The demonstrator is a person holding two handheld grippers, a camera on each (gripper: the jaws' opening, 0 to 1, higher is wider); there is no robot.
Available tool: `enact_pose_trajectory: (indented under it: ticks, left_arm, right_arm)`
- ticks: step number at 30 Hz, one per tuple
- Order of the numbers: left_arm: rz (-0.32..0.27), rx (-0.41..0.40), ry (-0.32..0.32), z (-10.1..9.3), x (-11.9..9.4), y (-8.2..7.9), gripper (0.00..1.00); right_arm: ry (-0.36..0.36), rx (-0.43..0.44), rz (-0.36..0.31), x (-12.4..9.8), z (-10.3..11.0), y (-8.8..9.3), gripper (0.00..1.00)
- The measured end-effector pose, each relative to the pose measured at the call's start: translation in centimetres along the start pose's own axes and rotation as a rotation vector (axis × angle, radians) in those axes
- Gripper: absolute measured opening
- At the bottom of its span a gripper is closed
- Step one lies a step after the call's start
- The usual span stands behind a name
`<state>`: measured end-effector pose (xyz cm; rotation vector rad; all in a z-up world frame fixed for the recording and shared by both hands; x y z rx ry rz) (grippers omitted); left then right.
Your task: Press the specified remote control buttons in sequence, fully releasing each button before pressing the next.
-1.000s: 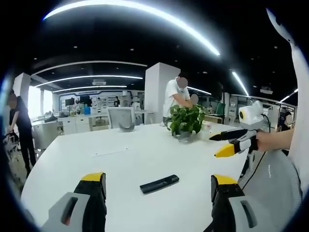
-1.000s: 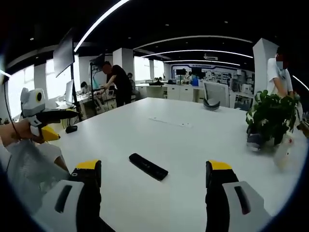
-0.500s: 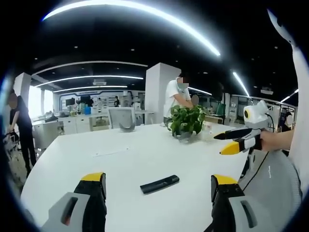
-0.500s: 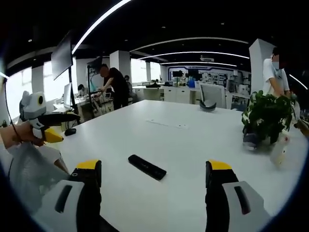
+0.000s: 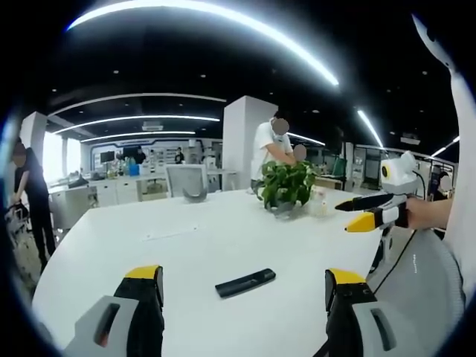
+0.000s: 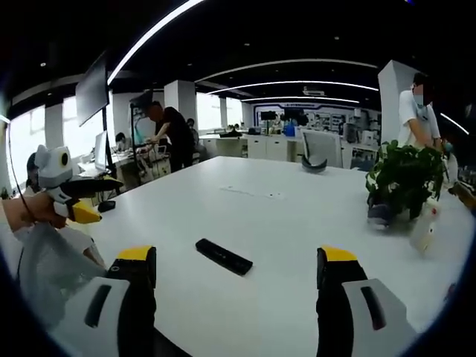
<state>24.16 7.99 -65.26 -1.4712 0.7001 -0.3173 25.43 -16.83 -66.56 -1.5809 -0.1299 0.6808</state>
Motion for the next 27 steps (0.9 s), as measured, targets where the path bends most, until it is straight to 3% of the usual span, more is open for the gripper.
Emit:
enact_pose_trajectory:
  ticks: [21,27]
  left_arm:
    - [-0.014,0.018,-0.02,0.1,-0.2,-0.3,0.94]
    - [-0.013,0.023,-0.024,0.2,-0.3,-0.2,0.94]
  right_arm:
    - [0.023,0.009,-0.004,-1.5,0.1,0.0,0.92]
    - [-0.013,-0.019,0.016,-1.2,0.8,0.4,0.92]
Point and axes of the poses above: the point that each gripper's makers call its tool centre point, and the gripper's own axes: x roughly forward along the fingers, z roughly to its left, y roughly out of its underside, the point moved 2 cm from there along -x, roughly backward along the fingers, and after that the axes turned 1 degree about -x, right-handed, at the moved point
